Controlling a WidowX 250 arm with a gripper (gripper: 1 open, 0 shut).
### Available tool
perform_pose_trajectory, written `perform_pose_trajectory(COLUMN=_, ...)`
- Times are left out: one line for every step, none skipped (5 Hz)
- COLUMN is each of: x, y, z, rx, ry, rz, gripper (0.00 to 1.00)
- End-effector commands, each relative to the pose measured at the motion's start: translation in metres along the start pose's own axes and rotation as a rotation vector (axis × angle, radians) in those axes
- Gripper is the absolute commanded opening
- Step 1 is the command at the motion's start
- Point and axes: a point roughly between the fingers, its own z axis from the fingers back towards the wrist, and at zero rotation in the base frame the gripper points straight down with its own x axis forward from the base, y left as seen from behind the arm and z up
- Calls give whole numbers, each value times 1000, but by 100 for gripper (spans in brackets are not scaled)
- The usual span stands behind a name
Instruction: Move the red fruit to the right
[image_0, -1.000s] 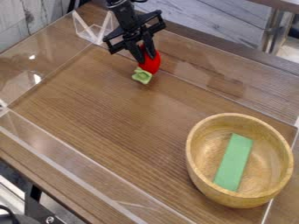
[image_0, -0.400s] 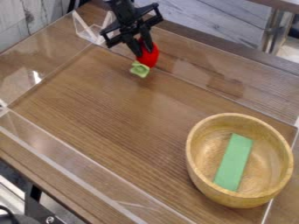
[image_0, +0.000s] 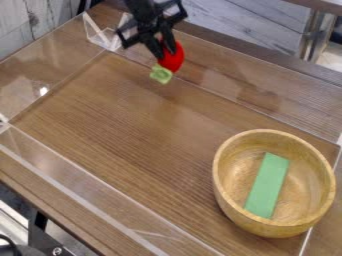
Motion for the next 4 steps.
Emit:
perform_pose_trajectory(x=-17, y=-39, z=20, rx=-31, ry=-9, rz=-93, gripper=0)
perform_pose_trajectory(x=-38, y=-59, z=3, rx=-24, ry=28, rz=-163, gripper=0)
perform_pose_trajectory(x=-57, y=-78, z=-11, rx=-21, ry=34, rz=-167, gripper=0)
perform_pose_trajectory(x=-68, y=-89, z=-21, rx=-14, ry=32, rz=-171, gripper=0)
